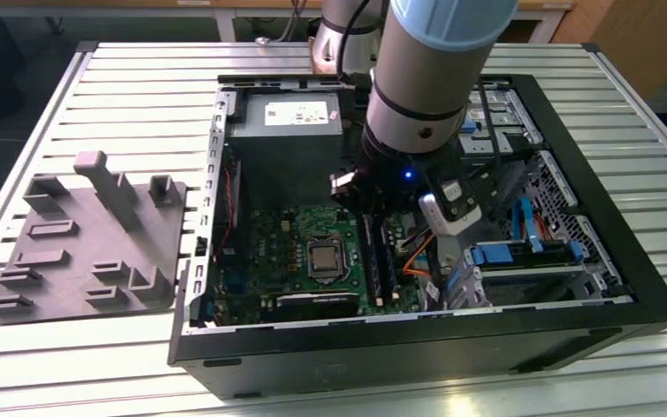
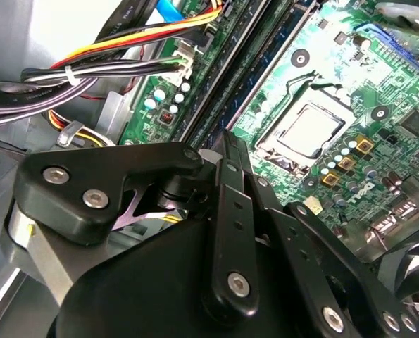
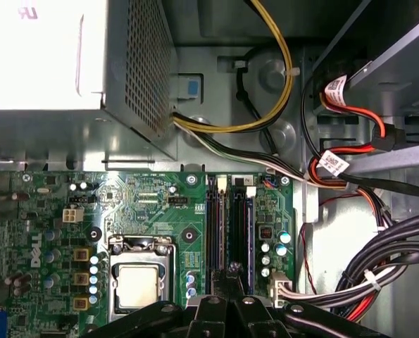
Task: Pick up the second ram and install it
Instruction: 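Press down the second ram until it locks into place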
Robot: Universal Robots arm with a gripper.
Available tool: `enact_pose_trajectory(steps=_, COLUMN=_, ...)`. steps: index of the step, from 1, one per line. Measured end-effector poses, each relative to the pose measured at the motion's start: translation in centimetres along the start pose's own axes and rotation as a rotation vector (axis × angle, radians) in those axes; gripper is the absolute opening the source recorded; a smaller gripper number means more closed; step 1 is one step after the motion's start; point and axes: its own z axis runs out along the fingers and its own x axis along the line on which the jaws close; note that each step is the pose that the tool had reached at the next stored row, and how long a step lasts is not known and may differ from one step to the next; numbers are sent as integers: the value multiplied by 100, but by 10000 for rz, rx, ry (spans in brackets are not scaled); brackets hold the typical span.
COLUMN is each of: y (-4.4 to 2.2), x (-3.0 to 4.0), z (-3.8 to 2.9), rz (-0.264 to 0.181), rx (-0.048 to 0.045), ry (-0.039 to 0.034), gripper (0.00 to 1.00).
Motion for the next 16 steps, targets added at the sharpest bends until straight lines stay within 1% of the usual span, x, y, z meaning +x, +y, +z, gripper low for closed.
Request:
enact_pose_trajectory(steps=10, y=42, x=1, z=3, rz=0, rx=0, ry=0, gripper=11)
enact_pose_trajectory(steps=12, y=66, x=1, z=6, rz=0, rx=-1, ry=0, gripper=11)
enact_pose_trajectory(steps=16, y=79, x=1, z=7, rz=0, rx=0, ry=0, gripper=11)
